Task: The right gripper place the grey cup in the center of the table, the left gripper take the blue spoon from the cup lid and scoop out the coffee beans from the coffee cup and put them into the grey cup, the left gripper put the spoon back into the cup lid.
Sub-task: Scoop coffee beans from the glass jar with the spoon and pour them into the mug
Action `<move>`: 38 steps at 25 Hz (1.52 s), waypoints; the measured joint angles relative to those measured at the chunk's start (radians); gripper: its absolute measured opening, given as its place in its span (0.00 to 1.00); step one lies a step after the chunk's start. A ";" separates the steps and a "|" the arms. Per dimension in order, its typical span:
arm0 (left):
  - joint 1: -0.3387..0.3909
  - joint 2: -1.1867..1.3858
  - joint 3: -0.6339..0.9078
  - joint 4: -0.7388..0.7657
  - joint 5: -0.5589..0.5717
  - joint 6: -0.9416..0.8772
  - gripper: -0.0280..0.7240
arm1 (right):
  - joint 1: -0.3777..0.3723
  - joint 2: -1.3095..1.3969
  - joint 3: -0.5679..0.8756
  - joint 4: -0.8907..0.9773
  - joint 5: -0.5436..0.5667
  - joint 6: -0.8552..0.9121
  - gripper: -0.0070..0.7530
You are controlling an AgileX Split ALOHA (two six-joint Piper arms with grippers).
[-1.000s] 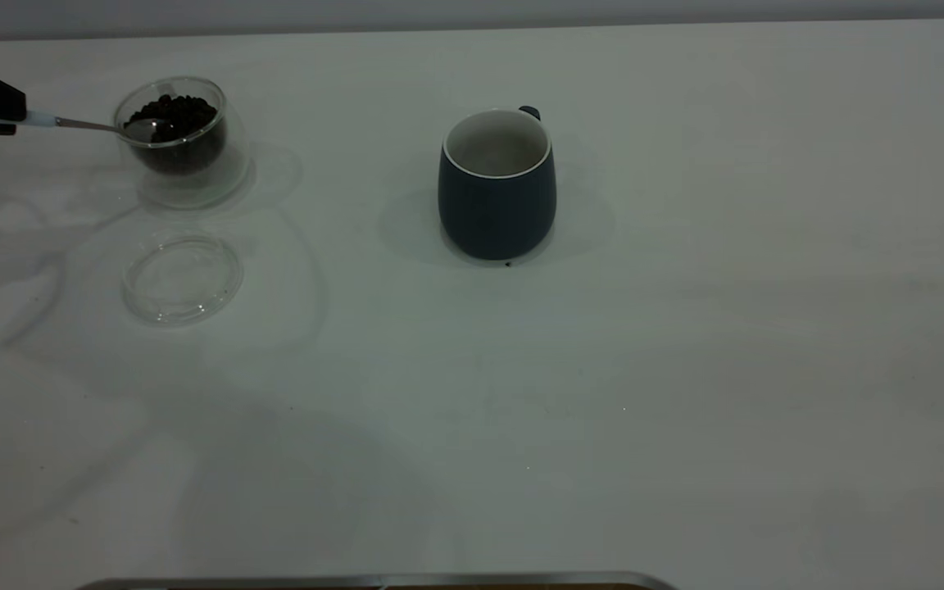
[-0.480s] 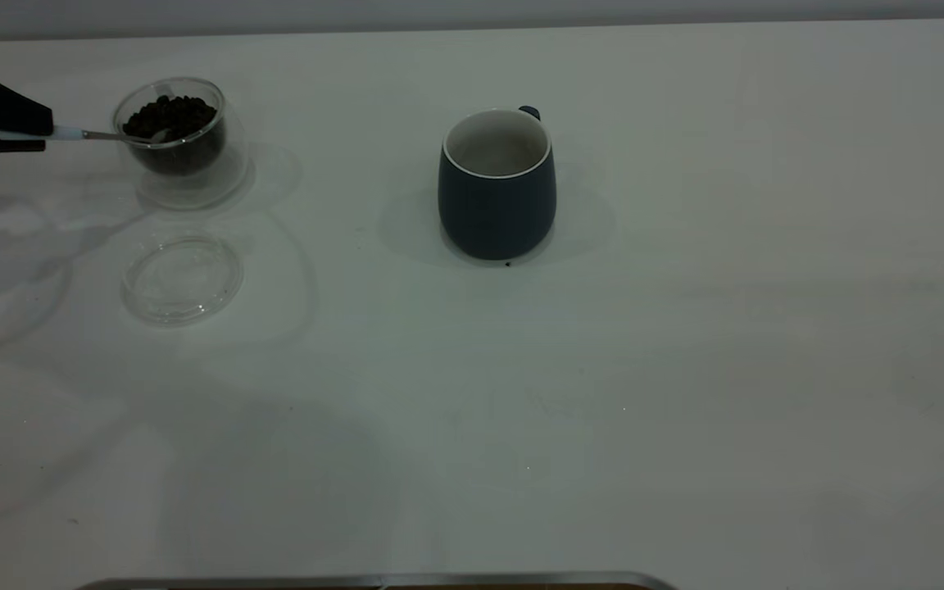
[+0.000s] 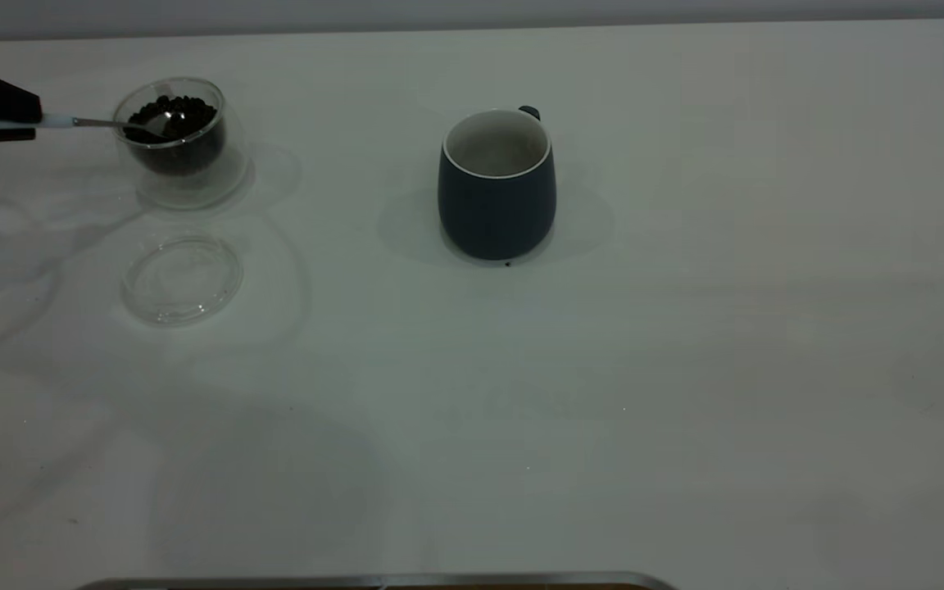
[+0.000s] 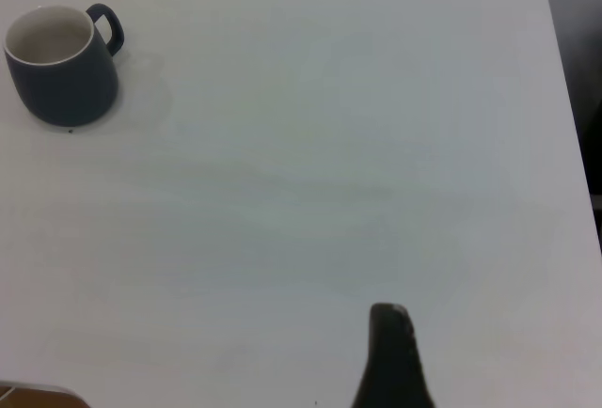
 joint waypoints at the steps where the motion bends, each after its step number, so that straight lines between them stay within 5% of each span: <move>1: 0.005 0.000 0.000 0.000 0.004 0.000 0.21 | 0.000 0.000 0.000 0.000 0.000 0.000 0.79; 38: 0.018 0.101 -0.001 -0.138 0.088 0.051 0.21 | 0.000 0.000 0.000 0.000 0.000 0.000 0.79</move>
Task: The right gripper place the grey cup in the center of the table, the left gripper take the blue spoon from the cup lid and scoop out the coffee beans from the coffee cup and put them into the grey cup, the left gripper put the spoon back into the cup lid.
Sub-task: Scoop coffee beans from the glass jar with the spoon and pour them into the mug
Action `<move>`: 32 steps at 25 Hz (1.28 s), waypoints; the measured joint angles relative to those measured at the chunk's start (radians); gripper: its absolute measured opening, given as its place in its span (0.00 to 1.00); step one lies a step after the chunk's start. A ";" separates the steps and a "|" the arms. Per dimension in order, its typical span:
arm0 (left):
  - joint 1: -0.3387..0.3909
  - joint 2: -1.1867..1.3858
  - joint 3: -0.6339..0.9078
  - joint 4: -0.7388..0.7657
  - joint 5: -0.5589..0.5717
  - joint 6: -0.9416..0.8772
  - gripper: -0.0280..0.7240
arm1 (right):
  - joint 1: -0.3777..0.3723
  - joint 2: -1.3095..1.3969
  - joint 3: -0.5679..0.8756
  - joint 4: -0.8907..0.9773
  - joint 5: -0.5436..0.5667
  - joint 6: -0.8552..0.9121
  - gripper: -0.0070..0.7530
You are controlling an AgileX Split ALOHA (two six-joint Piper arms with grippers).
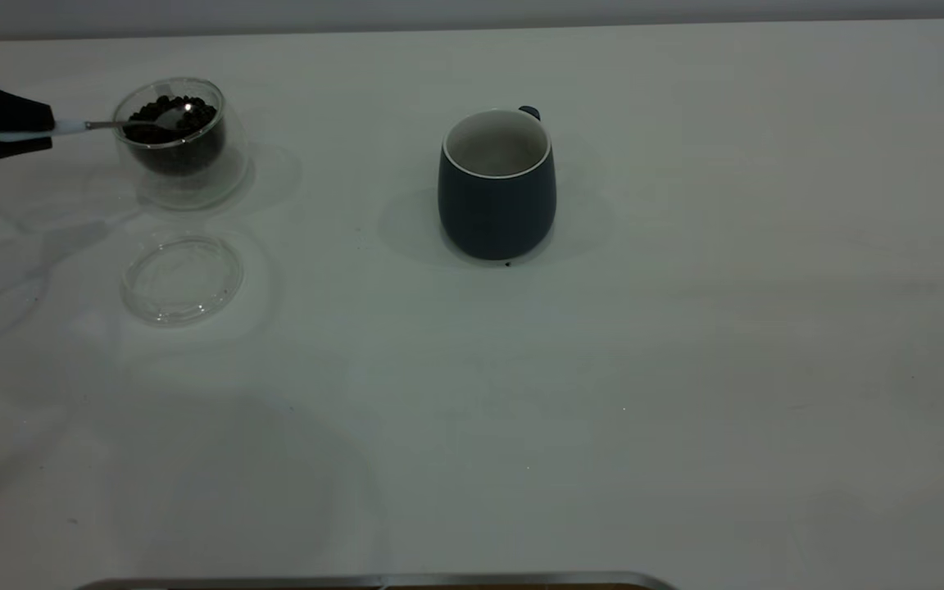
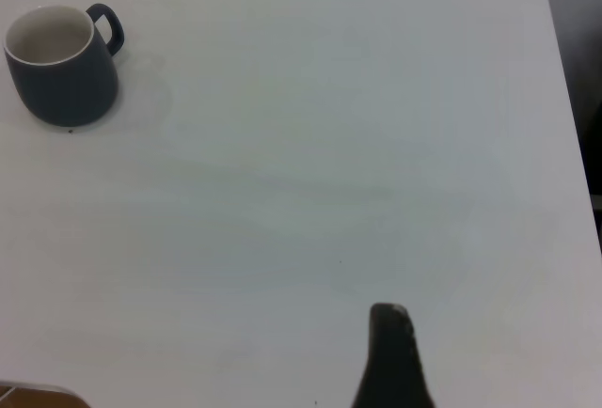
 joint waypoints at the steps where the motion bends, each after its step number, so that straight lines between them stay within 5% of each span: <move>1: 0.000 0.000 0.000 0.000 0.002 -0.001 0.21 | 0.000 0.000 0.000 0.000 0.000 0.000 0.79; 32: -0.006 0.000 0.000 0.003 0.108 -0.017 0.21 | 0.000 0.000 0.000 0.000 0.000 0.000 0.79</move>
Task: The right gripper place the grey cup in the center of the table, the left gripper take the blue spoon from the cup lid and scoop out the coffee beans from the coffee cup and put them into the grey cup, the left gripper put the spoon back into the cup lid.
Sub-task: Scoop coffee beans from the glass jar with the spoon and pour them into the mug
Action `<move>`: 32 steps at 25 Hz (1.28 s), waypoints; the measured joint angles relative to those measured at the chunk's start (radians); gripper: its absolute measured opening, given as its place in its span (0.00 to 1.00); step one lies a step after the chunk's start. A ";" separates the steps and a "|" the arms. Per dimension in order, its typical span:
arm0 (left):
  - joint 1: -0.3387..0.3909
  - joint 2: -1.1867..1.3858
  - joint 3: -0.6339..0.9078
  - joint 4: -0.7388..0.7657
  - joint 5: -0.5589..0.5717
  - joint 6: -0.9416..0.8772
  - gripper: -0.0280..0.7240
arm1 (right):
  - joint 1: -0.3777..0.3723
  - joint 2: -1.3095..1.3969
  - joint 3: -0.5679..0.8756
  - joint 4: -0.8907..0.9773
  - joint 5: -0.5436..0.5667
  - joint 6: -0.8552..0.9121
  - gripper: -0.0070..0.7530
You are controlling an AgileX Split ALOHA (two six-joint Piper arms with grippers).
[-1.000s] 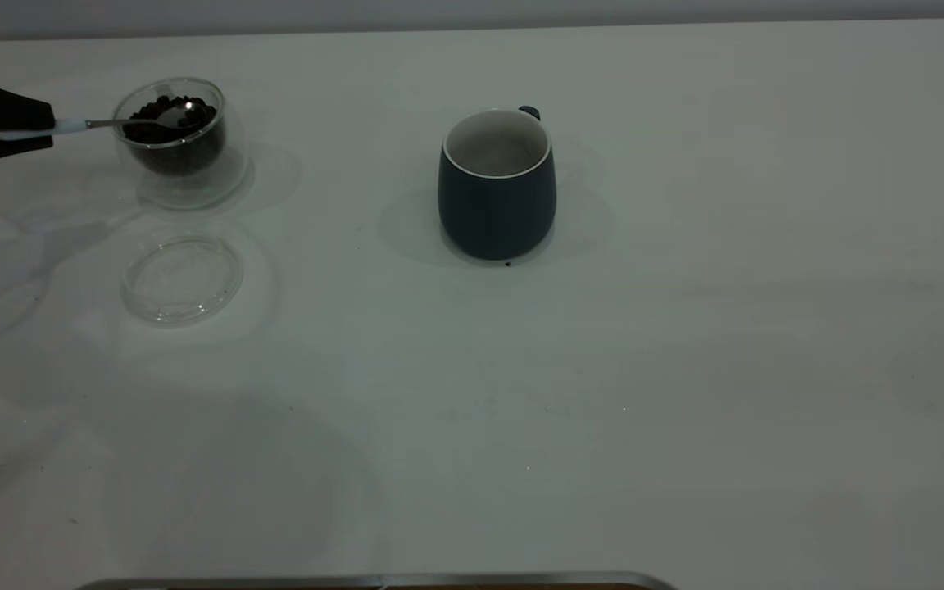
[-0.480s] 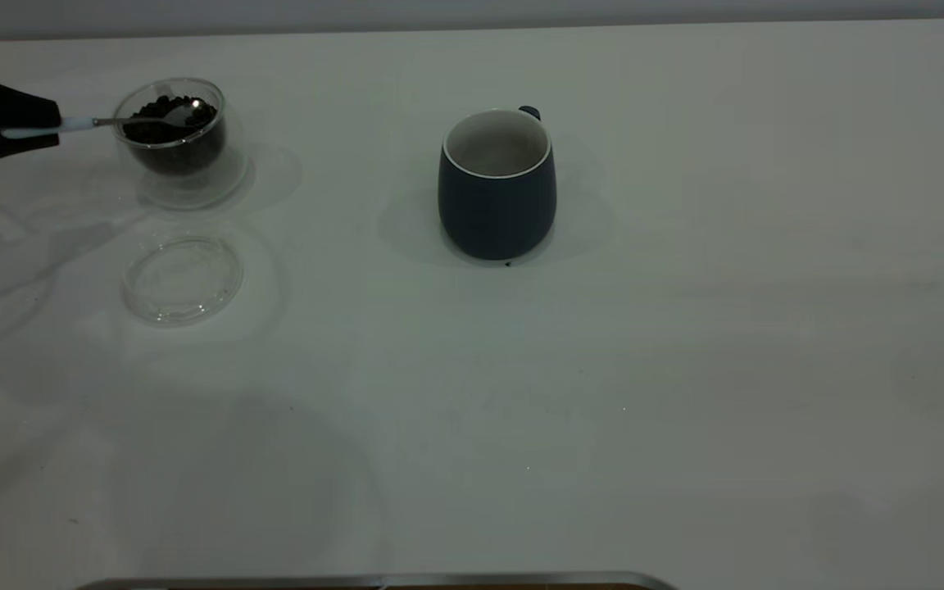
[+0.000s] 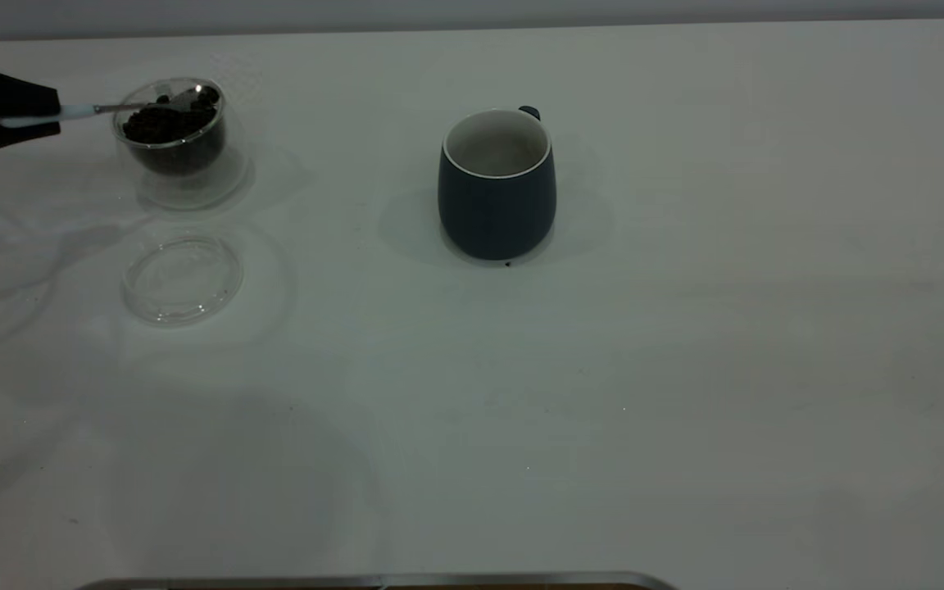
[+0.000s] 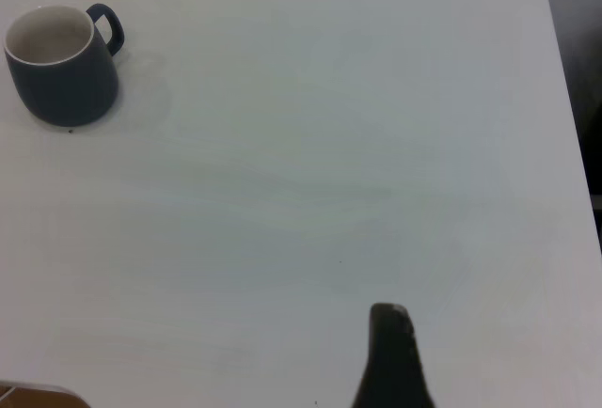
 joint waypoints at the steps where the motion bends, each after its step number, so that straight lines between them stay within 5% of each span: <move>1: 0.000 0.000 0.000 0.000 0.014 0.000 0.21 | 0.000 0.000 0.000 0.000 0.000 0.000 0.79; 10: -0.031 0.000 0.000 -0.003 0.040 0.000 0.21 | 0.000 0.000 0.000 0.000 0.000 0.000 0.79; 32: -0.357 0.000 0.000 -0.094 -0.022 -0.002 0.21 | 0.000 0.000 0.000 0.000 0.000 0.000 0.79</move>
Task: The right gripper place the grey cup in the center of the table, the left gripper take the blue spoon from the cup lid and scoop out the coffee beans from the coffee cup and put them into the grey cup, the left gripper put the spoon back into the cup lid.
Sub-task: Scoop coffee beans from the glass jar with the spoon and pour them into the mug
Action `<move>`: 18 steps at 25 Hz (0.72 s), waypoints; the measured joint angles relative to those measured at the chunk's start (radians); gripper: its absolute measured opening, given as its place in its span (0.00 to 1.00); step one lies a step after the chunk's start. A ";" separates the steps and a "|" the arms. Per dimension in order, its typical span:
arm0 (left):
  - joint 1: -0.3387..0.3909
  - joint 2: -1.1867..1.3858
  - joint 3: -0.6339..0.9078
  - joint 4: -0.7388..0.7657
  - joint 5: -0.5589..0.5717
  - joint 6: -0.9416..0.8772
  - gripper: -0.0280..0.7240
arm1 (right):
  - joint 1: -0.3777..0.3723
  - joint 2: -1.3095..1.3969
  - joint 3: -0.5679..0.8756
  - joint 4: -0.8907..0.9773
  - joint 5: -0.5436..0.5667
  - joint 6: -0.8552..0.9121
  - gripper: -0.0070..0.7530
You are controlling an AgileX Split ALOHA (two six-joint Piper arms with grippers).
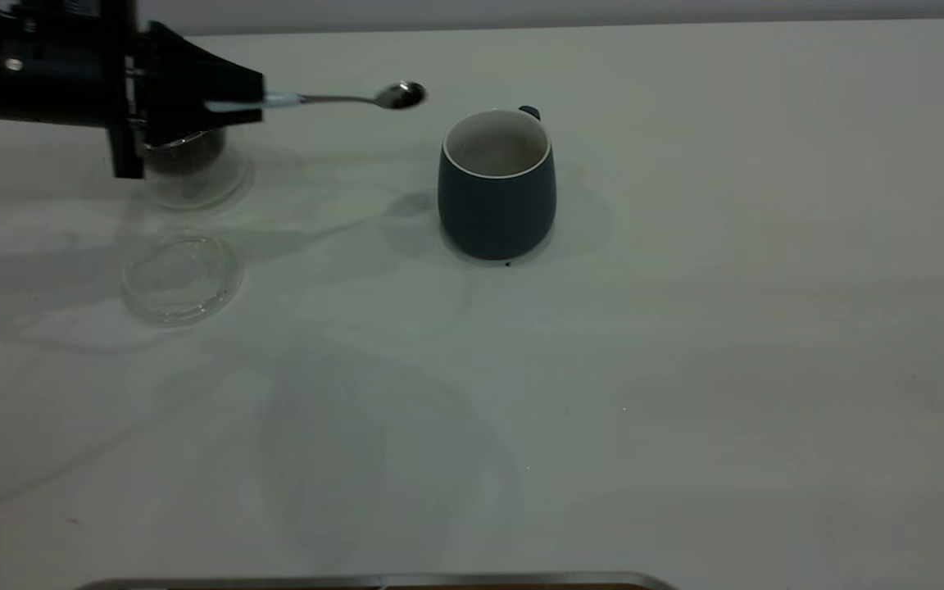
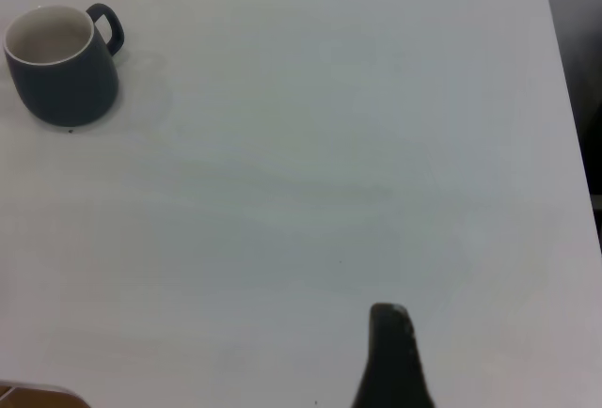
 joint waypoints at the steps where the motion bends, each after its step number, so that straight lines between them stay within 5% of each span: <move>1: -0.014 0.000 0.000 -0.001 -0.013 0.000 0.21 | 0.000 0.000 0.000 0.000 0.000 0.000 0.79; 18: -0.146 0.001 0.000 -0.119 -0.116 0.182 0.21 | 0.000 0.000 0.000 0.000 0.000 0.000 0.79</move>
